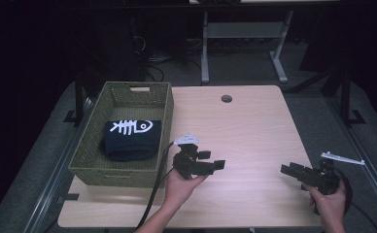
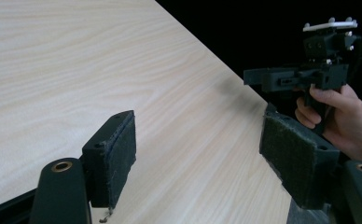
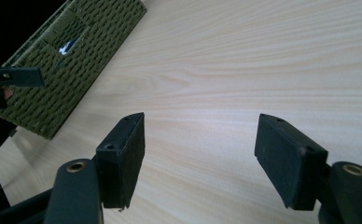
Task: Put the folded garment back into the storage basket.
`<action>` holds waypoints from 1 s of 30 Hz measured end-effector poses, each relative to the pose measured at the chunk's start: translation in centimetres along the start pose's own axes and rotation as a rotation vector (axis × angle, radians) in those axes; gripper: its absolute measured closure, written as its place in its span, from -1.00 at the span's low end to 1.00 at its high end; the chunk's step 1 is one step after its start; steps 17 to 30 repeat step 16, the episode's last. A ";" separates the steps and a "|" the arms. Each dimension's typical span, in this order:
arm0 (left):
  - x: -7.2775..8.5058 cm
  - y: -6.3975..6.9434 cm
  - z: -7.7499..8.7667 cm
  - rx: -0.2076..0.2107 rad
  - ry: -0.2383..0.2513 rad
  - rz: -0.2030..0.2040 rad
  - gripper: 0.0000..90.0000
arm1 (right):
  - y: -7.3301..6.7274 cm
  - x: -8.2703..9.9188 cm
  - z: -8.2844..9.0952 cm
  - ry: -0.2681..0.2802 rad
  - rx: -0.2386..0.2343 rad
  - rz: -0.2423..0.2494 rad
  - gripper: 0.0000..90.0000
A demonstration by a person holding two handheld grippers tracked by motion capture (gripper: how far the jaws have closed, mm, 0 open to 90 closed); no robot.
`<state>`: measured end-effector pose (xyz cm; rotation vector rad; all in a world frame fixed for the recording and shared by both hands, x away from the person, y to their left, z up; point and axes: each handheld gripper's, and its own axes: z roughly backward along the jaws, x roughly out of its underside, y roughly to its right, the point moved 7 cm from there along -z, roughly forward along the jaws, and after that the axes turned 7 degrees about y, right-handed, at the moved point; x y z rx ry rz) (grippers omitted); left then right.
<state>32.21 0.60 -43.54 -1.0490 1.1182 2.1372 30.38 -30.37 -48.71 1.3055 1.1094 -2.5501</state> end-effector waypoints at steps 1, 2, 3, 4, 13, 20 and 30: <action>0.3 0.1 0.2 0.004 -0.004 -0.009 -0.40 | 0.0 0.2 0.2 -0.001 0.005 0.005 -0.27; 0.6 0.2 0.3 0.009 -0.004 -0.014 -0.40 | 0.0 0.5 0.3 0.000 0.010 0.008 -0.28; 1.0 0.1 0.6 0.006 -0.004 -0.029 -0.40 | 0.0 0.7 0.5 0.002 0.013 0.013 -0.28; 1.4 0.1 0.8 0.007 -0.002 -0.028 -0.40 | 0.0 1.0 0.7 0.002 0.022 0.018 -0.28; 4.3 1.0 2.0 0.043 -0.006 -0.066 -0.40 | -1.3 3.2 2.5 0.040 0.078 0.087 -0.33; 4.9 1.3 2.2 0.044 -0.011 -0.095 -0.40 | -1.9 3.3 2.9 0.064 0.051 0.096 -0.35; 4.9 1.3 2.2 0.044 -0.011 -0.095 -0.40 | -1.9 3.3 2.9 0.064 0.051 0.096 -0.35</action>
